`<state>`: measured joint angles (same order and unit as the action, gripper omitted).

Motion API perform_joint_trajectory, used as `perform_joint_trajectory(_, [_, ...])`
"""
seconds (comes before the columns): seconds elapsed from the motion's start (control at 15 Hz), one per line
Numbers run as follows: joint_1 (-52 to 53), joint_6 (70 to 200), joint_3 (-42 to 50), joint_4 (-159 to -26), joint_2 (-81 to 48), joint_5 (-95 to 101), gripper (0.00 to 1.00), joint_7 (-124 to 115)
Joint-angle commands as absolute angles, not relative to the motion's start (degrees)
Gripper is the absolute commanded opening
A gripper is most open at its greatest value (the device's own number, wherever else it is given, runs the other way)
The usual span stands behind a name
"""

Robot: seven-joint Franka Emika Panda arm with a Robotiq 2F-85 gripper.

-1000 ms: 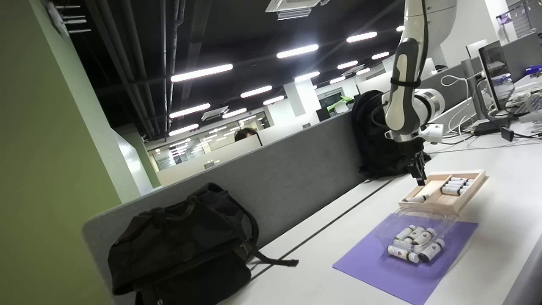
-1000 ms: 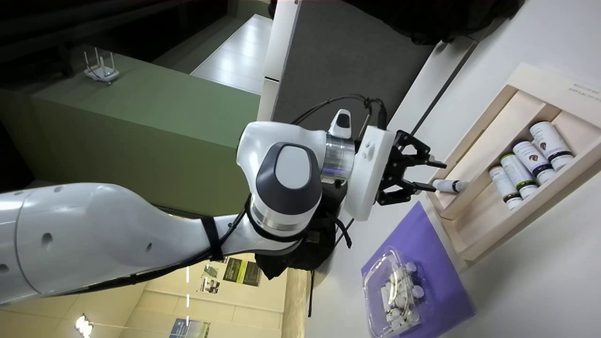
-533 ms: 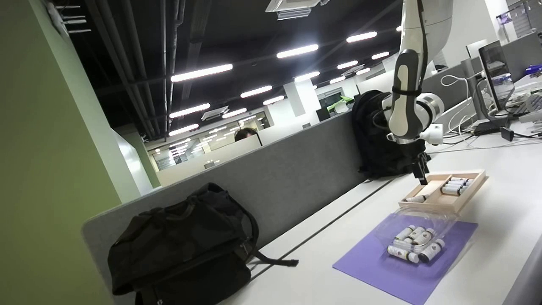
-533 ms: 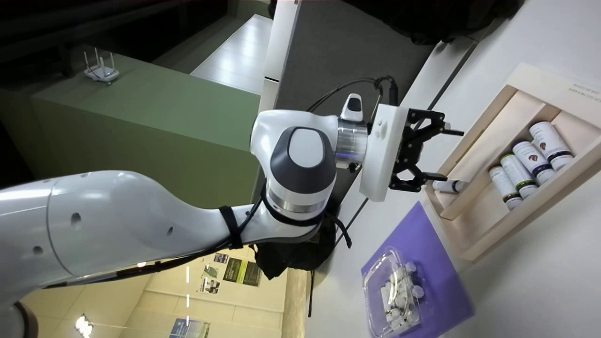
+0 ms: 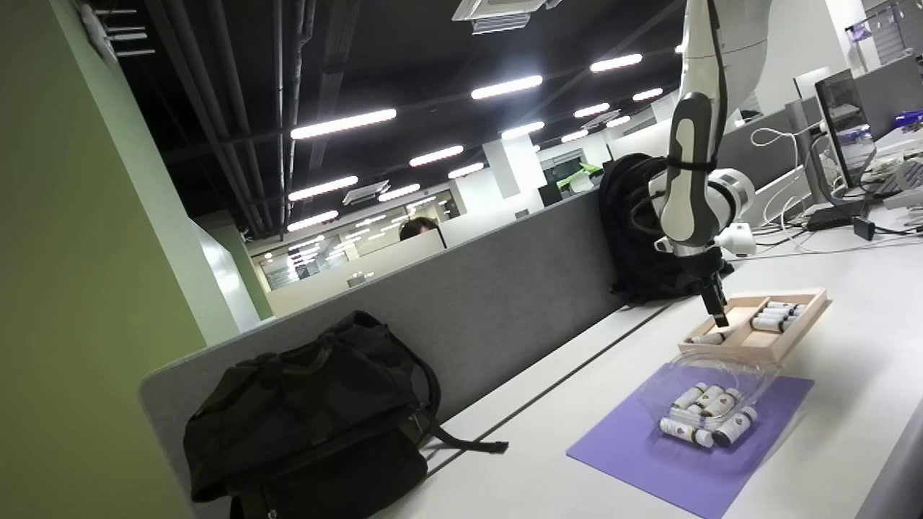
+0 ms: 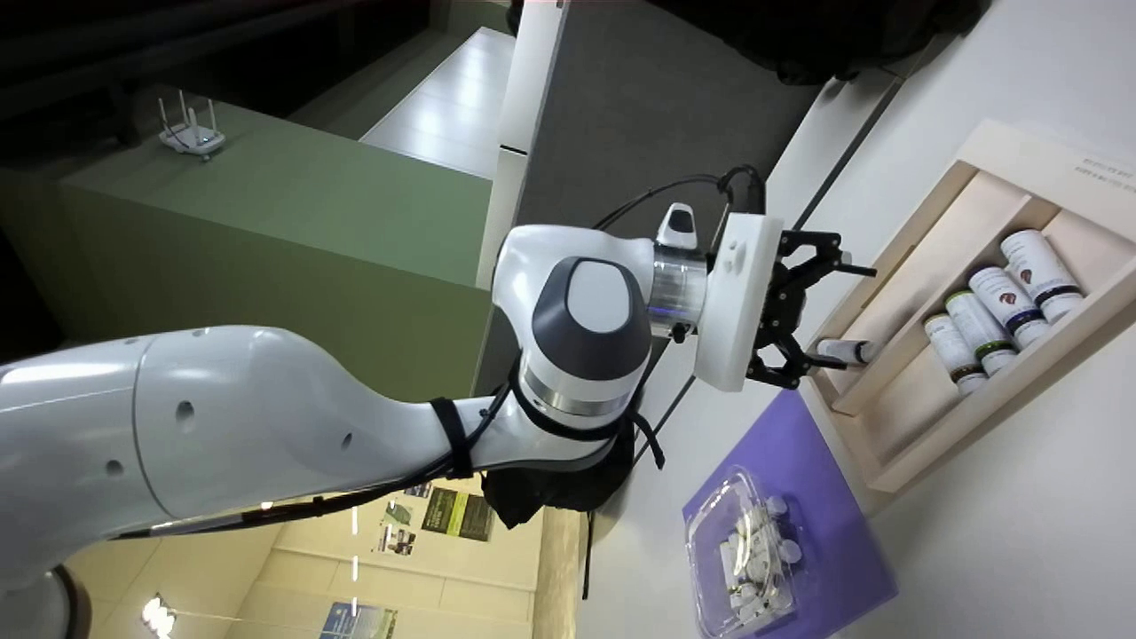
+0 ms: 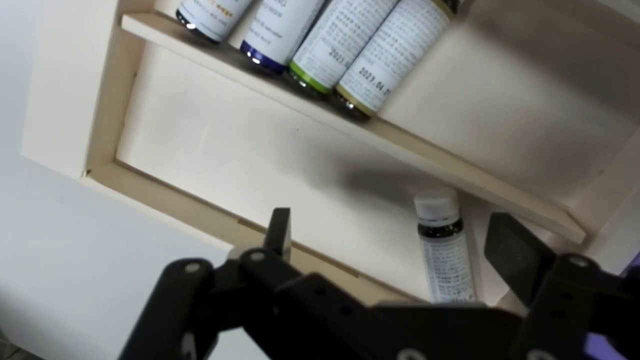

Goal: Pick the object in the upper segment of the box and put it on the table

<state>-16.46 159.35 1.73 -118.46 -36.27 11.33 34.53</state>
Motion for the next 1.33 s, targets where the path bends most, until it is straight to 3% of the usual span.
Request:
perform_joint_trajectory(0.0, [-17.47,164.26,1.01,-117.7,-38.7,13.15,1.0,37.3])
perform_joint_trajectory(0.07, [-18.01,166.63,0.43,-117.93,-39.31,12.78,0.75,37.99])
perform_joint_trajectory(0.13, [-18.38,168.76,0.03,-118.1,-39.82,12.64,0.74,38.4])
perform_joint_trajectory(0.8, [-26.45,172.27,-8.98,-118.48,-41.58,11.04,0.12,40.74])
perform_joint_trajectory(0.87, [-27.0,172.22,-9.47,-118.41,-41.7,10.97,0.57,40.81])
perform_joint_trajectory(1.0, [-27.87,172.18,-10.11,-118.27,-41.93,10.92,0.55,40.92])
perform_joint_trajectory(1.27, [-28.93,171.86,-10.67,-117.89,-42.62,10.8,0.79,41.23])
